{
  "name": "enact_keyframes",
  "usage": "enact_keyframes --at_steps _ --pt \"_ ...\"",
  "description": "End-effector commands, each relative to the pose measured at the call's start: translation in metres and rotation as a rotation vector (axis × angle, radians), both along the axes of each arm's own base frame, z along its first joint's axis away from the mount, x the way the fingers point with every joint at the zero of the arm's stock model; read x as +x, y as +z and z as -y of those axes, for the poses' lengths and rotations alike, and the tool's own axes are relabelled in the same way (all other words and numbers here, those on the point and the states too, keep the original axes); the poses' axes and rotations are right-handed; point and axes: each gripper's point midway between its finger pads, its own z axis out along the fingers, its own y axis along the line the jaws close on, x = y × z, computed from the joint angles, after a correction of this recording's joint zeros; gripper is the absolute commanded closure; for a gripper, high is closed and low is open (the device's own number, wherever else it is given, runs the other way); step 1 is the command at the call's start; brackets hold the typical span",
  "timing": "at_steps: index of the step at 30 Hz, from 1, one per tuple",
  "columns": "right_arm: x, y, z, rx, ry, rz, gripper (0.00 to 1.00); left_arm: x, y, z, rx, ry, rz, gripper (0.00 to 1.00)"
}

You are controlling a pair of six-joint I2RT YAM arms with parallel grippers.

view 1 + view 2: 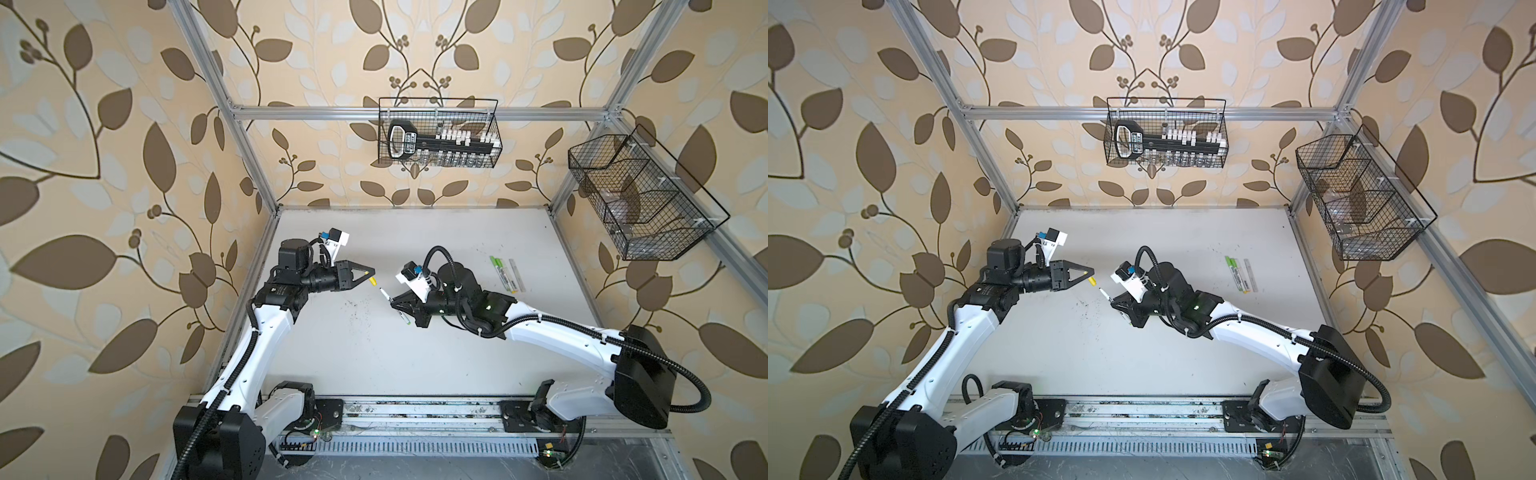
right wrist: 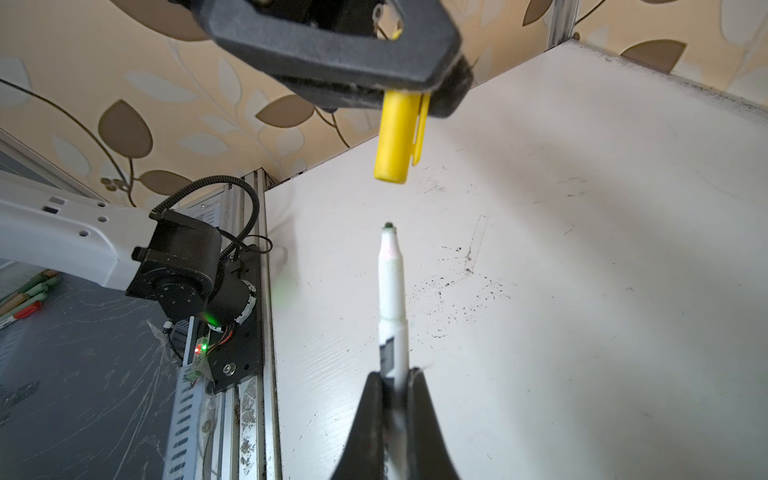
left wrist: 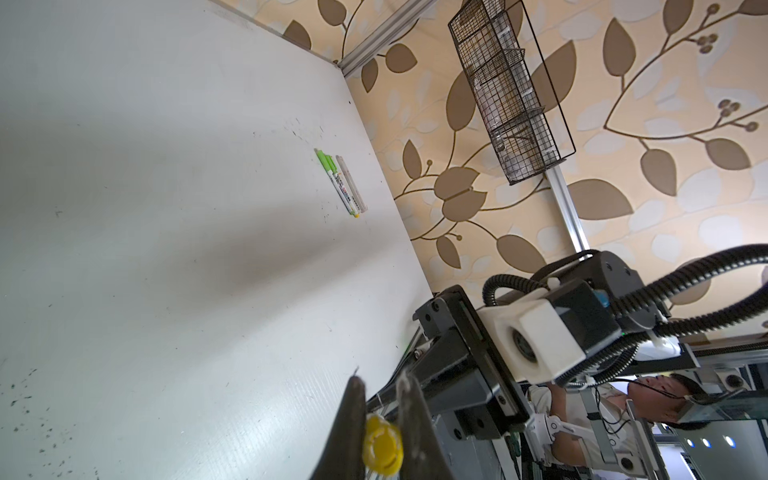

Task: Insert the pens into the pen caps
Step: 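Press the yellow cap down onto the white pen tip with the left gripper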

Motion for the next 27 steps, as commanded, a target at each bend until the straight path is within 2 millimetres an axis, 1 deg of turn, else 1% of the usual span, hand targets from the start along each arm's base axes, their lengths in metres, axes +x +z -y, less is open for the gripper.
enact_keyframes --at_steps 1,4,10,14,27 --pt "-0.004 0.01 -0.001 0.003 0.041 0.032 0.96 0.0 0.017 0.001 -0.037 -0.035 0.056 1.0" --pt "-0.004 0.008 0.0 -0.001 0.05 0.032 0.96 0.001 0.017 0.002 -0.041 -0.037 0.051 1.0" --pt "-0.005 0.013 0.0 0.011 0.051 0.049 0.96 0.002 0.014 0.003 -0.05 -0.046 0.031 1.0" --pt "-0.001 0.017 -0.001 0.027 0.04 0.052 0.96 0.002 0.01 0.004 -0.052 -0.052 0.016 1.0" --pt "0.005 0.022 -0.003 0.051 0.031 0.052 0.95 0.002 0.003 0.006 -0.055 -0.064 -0.015 1.0"
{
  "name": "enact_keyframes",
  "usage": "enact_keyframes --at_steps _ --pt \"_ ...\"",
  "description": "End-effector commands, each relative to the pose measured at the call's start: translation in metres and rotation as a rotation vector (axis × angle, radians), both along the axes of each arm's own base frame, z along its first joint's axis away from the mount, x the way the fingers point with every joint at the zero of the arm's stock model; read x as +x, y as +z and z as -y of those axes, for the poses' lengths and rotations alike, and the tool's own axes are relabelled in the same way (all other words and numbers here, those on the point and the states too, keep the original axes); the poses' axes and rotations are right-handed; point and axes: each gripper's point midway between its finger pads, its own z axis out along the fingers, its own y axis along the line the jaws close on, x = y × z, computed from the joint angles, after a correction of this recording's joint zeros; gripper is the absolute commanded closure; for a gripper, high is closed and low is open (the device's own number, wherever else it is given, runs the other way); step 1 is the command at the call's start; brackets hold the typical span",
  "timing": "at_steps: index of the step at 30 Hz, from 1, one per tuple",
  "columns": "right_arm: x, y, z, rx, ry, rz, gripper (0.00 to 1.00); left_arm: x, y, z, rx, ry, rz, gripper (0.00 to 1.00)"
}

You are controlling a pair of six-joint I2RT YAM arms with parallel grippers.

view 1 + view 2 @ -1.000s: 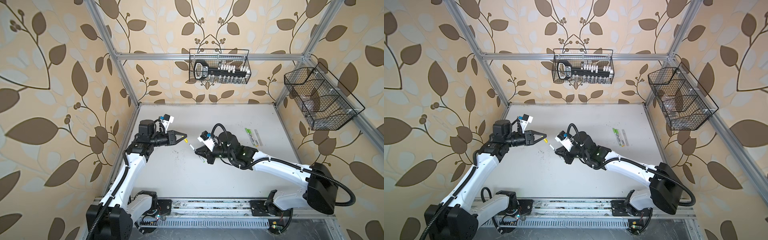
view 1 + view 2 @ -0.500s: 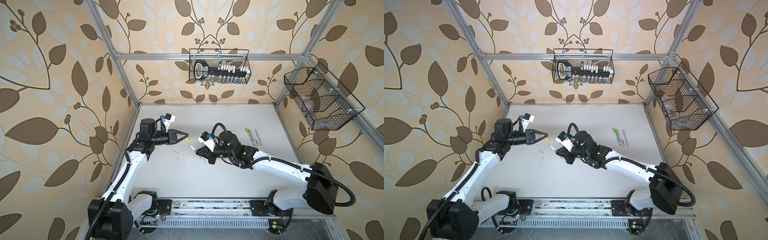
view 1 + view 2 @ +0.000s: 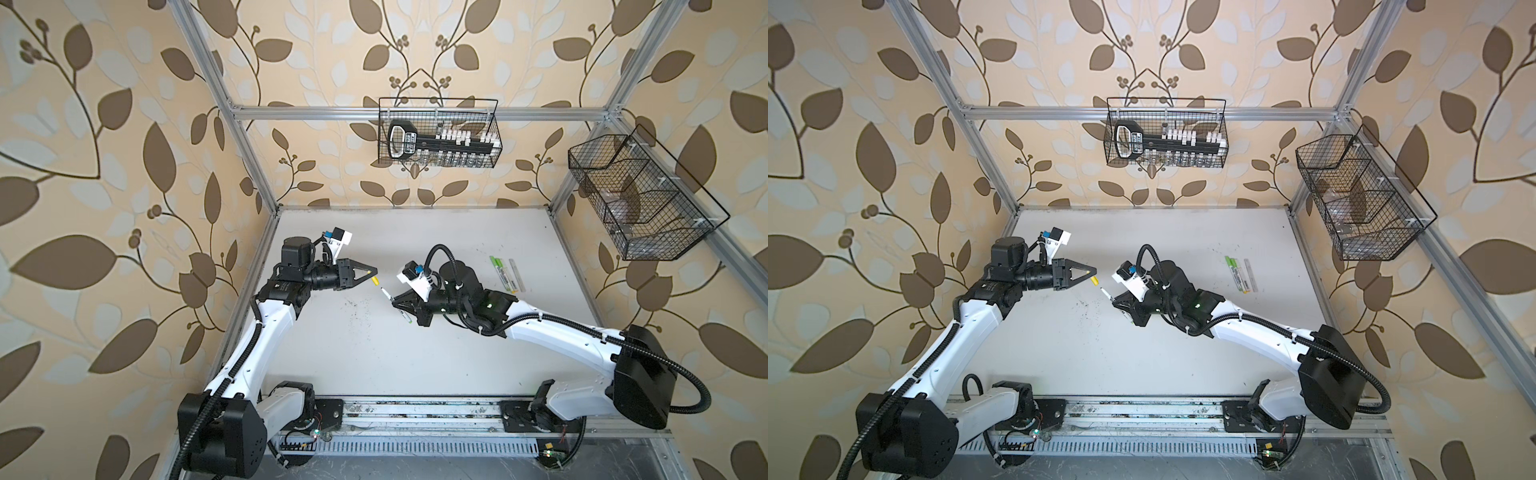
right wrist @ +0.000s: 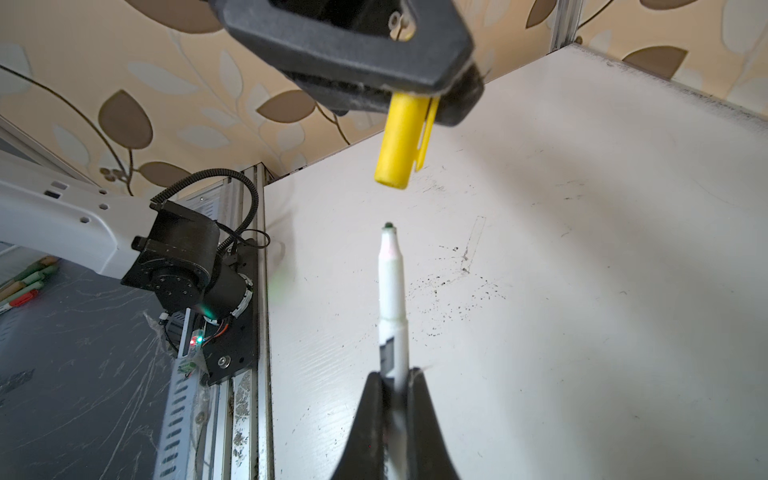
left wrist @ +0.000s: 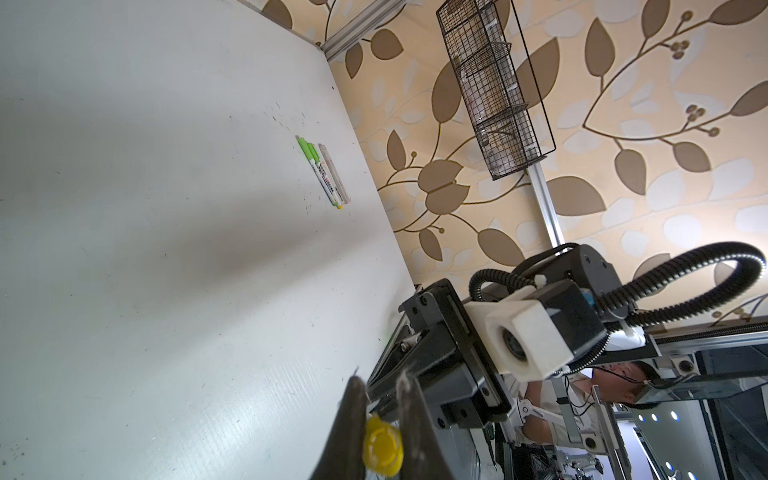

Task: Insert the pens into the pen caps
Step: 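Press the yellow cap down onto the white pen tip with the left gripper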

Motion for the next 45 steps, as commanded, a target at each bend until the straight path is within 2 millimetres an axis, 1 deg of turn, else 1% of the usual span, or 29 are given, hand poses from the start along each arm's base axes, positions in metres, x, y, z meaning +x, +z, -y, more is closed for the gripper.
enact_keyframes --at_steps 1,15,20,28,37,43,45 --pt "0.002 0.02 -0.006 0.051 0.021 0.03 0.95 0.0 0.005 0.001 -0.018 -0.025 0.024 1.0" --pt "0.008 0.018 -0.016 0.054 0.03 0.021 0.95 -0.005 0.004 0.002 -0.014 -0.029 0.026 1.0" --pt "0.011 0.019 -0.018 0.056 0.026 0.023 0.95 -0.006 0.004 0.003 -0.014 -0.035 0.026 1.0" --pt "0.013 0.023 -0.019 0.06 0.027 0.031 0.95 -0.009 -0.002 0.006 0.005 -0.046 0.008 1.0" --pt "0.019 0.023 -0.019 0.056 0.016 0.028 0.95 -0.012 0.0 0.009 0.003 -0.064 0.014 1.0" --pt "0.024 0.032 -0.02 0.068 -0.001 0.03 0.96 -0.012 -0.006 0.01 0.021 -0.07 -0.002 1.0" --pt "0.027 0.033 -0.02 0.07 -0.012 0.021 0.96 -0.012 -0.012 0.01 0.05 -0.061 -0.009 1.0"
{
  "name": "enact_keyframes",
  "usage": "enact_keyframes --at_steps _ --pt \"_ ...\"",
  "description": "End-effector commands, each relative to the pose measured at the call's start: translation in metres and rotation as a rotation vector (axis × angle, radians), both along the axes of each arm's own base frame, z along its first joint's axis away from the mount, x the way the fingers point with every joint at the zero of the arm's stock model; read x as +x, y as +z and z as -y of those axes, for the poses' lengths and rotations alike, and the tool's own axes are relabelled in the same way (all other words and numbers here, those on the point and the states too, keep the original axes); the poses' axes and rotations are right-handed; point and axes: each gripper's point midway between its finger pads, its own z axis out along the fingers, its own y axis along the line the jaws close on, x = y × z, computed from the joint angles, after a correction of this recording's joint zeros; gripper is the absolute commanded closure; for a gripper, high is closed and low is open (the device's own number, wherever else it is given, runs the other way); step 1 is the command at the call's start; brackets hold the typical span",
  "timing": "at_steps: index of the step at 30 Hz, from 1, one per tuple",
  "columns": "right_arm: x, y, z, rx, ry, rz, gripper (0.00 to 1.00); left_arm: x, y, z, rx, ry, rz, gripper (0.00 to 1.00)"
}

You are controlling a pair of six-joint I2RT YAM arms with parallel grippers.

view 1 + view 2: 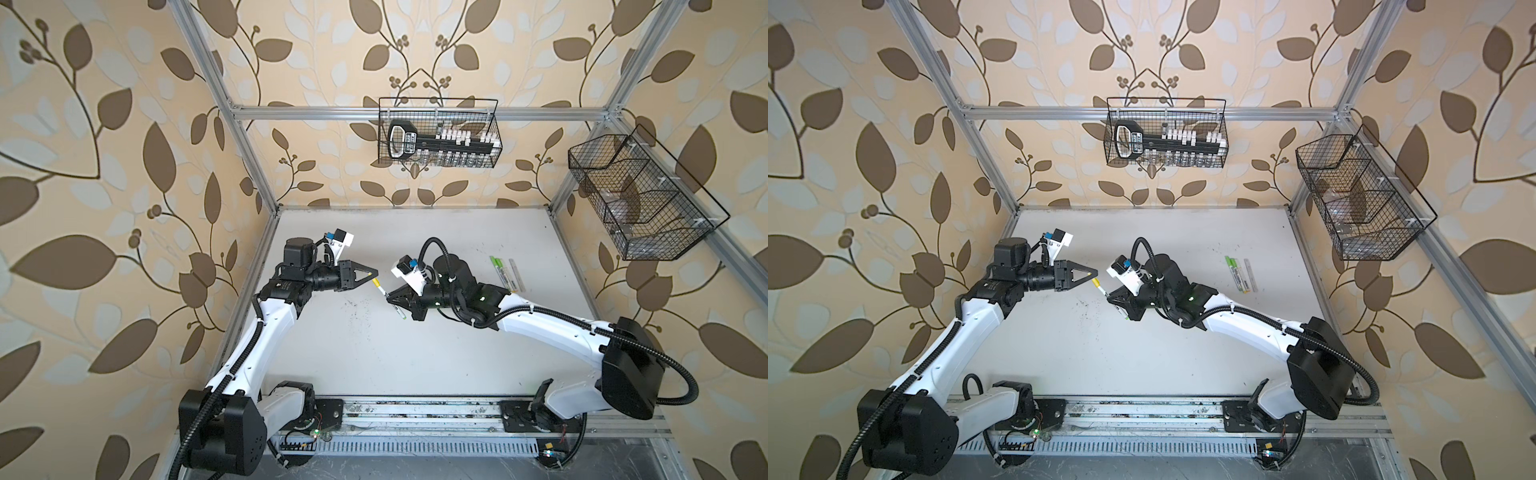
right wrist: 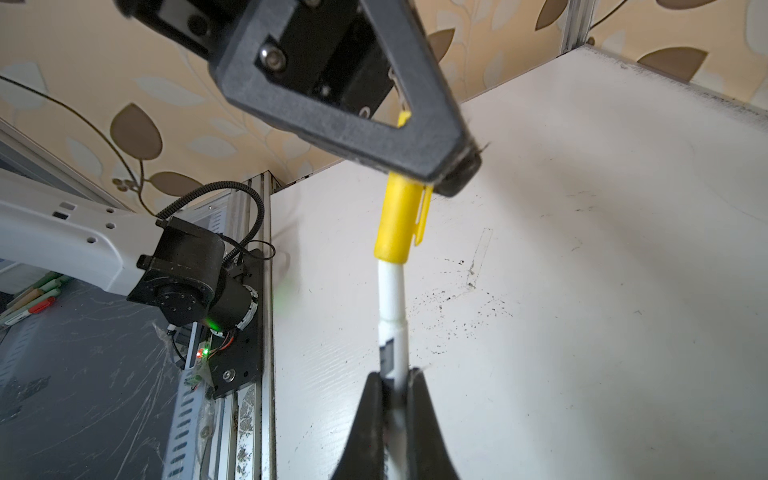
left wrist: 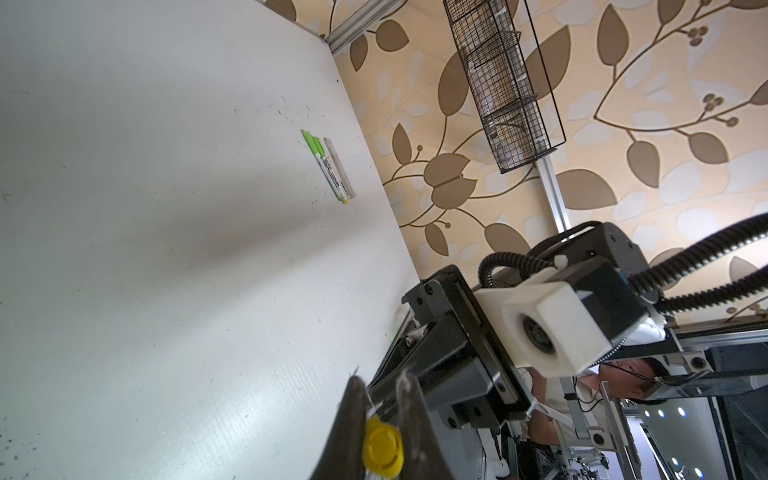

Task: Insert the pens into the pen caps
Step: 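Press the yellow cap down onto the white pen tip with the left gripper, then open the left gripper and pull the capped pen away with the right gripper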

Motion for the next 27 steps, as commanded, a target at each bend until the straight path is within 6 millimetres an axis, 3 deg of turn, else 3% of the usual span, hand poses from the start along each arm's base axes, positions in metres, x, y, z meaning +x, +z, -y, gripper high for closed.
enact_keyframes --at_steps 1,20,23,24,27 --pt "0.016 0.028 -0.006 0.059 -0.031 0.046 0.96 -0.01 -0.005 0.007 0.03 -0.044 -0.021 1.0" --pt "0.029 0.062 -0.03 0.102 -0.051 0.052 0.98 -0.02 -0.019 0.021 0.11 -0.087 -0.045 1.0" --pt "0.031 0.059 -0.03 0.096 -0.06 0.056 0.99 -0.021 -0.019 0.022 0.115 -0.092 -0.042 1.0" --pt "0.034 0.072 -0.032 0.114 -0.065 0.075 1.0 -0.021 -0.02 0.022 0.118 -0.092 -0.044 1.0" --pt "0.037 0.077 -0.032 0.117 -0.071 0.087 1.0 -0.021 -0.022 0.022 0.132 -0.092 -0.05 1.0"
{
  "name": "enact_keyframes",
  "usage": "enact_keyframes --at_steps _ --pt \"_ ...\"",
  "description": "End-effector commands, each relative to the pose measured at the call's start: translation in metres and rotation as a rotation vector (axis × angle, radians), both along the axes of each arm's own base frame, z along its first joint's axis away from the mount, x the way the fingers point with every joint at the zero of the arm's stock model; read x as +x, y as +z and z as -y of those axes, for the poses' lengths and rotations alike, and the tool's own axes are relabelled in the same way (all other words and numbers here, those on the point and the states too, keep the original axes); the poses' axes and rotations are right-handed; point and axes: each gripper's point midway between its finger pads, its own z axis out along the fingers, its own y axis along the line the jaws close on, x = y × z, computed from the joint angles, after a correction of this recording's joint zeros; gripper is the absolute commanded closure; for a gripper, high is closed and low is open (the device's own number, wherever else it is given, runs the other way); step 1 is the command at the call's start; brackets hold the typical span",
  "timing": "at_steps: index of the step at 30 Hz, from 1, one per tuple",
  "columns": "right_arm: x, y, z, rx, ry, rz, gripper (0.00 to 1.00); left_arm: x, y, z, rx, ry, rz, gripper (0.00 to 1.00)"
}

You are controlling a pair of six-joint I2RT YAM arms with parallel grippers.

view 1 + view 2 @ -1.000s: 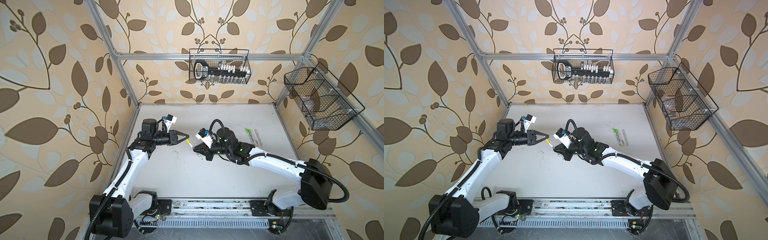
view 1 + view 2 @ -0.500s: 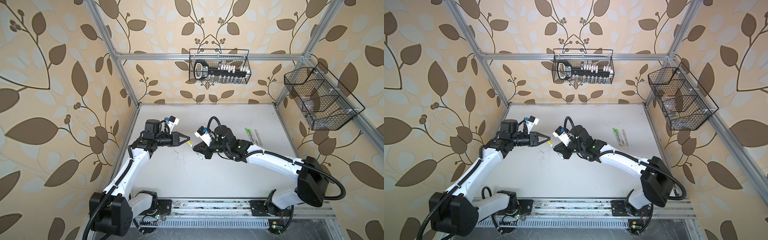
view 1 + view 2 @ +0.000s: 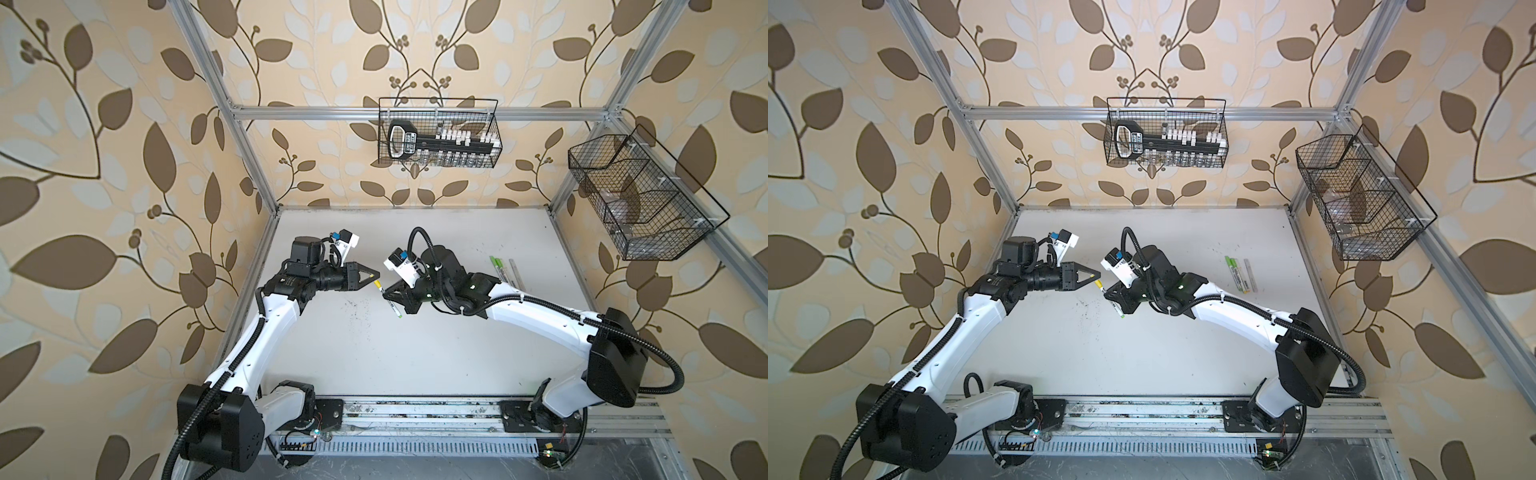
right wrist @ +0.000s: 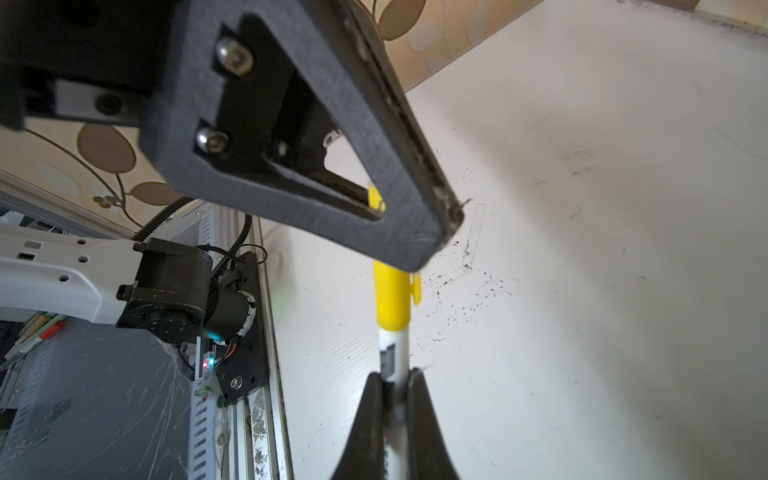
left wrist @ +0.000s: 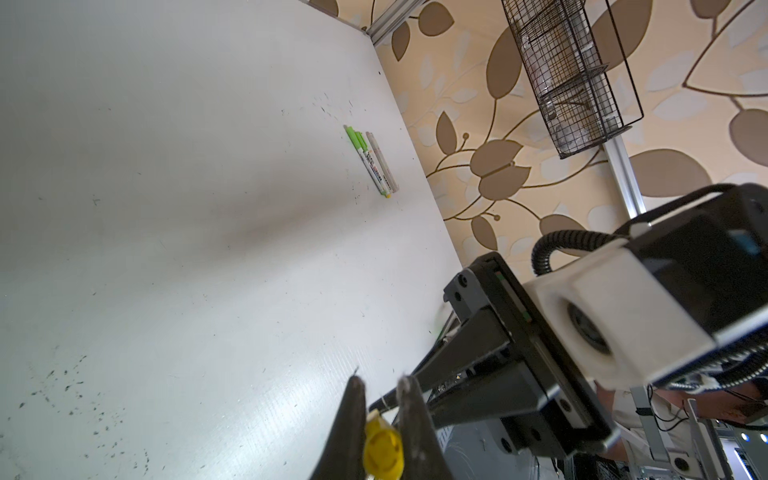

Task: Insert the pens into the pen caps
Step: 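Open the left gripper and pull the capped pen away with the right gripper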

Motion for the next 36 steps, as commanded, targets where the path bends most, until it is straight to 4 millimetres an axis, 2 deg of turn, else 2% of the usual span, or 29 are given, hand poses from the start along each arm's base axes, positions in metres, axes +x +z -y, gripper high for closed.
enact_keyframes --at_steps 1,6,15,19,24,30,36 --pt "0.025 0.082 -0.021 0.186 -0.02 0.206 1.0 -0.028 -0.008 0.017 -0.014 -0.115 -0.098 1.0" --pt "0.029 0.088 -0.022 0.171 -0.022 0.23 1.0 -0.028 -0.009 0.017 -0.005 -0.11 -0.101 1.0" --pt "0.018 0.087 -0.028 0.133 0.037 0.314 1.0 -0.033 -0.005 0.02 -0.014 -0.138 -0.086 1.0" --pt "0.026 0.082 -0.025 0.039 -0.043 0.366 1.0 -0.032 -0.004 0.02 -0.013 -0.137 -0.085 1.0" --pt "0.033 0.076 -0.027 0.015 -0.144 0.361 1.0 -0.033 -0.002 0.02 -0.015 -0.137 -0.075 1.0" --pt "0.031 0.08 -0.041 0.048 -0.243 0.358 1.0 -0.033 -0.001 0.02 -0.019 -0.132 -0.07 1.0" --pt "0.033 0.071 -0.052 0.024 -0.295 0.34 1.0 -0.034 -0.001 0.02 -0.019 -0.13 -0.071 1.0"
